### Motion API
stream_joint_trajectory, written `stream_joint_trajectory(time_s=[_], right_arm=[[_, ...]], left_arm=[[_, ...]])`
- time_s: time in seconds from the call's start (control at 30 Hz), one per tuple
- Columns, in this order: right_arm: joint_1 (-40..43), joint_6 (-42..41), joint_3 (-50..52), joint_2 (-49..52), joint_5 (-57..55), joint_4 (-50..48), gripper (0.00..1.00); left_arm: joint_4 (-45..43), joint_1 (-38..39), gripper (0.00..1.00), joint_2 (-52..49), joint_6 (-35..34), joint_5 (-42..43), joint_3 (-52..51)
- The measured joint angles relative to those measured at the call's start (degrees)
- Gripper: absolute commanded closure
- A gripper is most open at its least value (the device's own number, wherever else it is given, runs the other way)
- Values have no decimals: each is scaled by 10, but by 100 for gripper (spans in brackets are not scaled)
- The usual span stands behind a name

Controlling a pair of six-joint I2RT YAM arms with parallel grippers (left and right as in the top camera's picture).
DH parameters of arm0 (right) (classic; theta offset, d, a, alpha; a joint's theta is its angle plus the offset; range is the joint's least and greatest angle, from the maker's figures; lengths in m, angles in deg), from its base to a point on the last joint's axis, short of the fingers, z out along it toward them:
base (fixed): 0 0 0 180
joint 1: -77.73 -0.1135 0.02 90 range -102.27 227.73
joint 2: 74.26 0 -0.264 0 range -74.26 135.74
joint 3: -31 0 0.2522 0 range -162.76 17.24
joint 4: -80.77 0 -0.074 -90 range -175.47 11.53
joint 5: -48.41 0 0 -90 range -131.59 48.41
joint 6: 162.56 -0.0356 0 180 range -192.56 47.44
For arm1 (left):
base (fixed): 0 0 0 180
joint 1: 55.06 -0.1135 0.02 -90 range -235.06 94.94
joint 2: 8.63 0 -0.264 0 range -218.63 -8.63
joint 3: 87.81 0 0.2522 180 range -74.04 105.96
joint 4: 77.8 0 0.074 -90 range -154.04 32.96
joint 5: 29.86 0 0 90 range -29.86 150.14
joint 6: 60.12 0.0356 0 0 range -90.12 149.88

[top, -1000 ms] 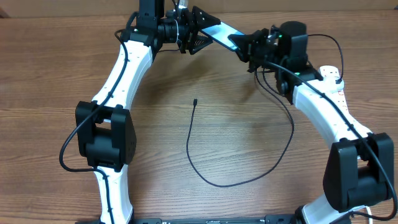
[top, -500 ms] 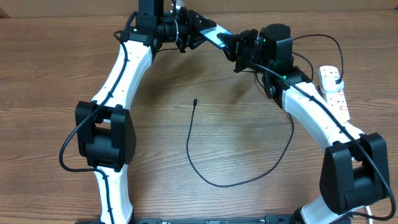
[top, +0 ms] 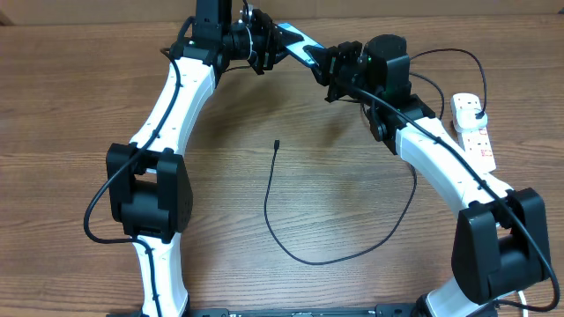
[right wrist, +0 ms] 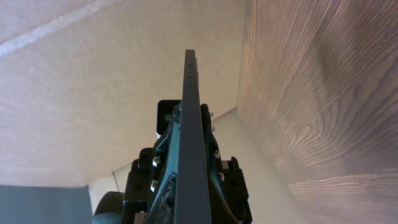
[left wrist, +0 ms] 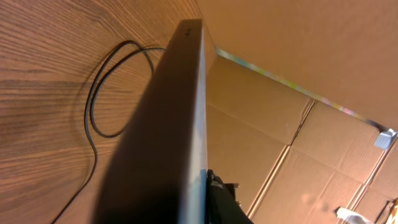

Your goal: Plug charger to phone and switch on socket

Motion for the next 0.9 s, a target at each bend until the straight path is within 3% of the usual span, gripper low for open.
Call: stream_joint_trajectory(time_s=[0.13, 0.83, 0.9], right_arm=[[0, -16, 0, 0, 0, 0, 96], [0, -28, 0, 0, 0, 0, 95], [0, -28, 0, 0, 0, 0, 91]], left_arm=[[0, 0, 96, 0, -22, -1, 0], [-1, 0, 96, 0, -30, -1, 0], [-1, 0, 96, 0, -31, -1, 0]])
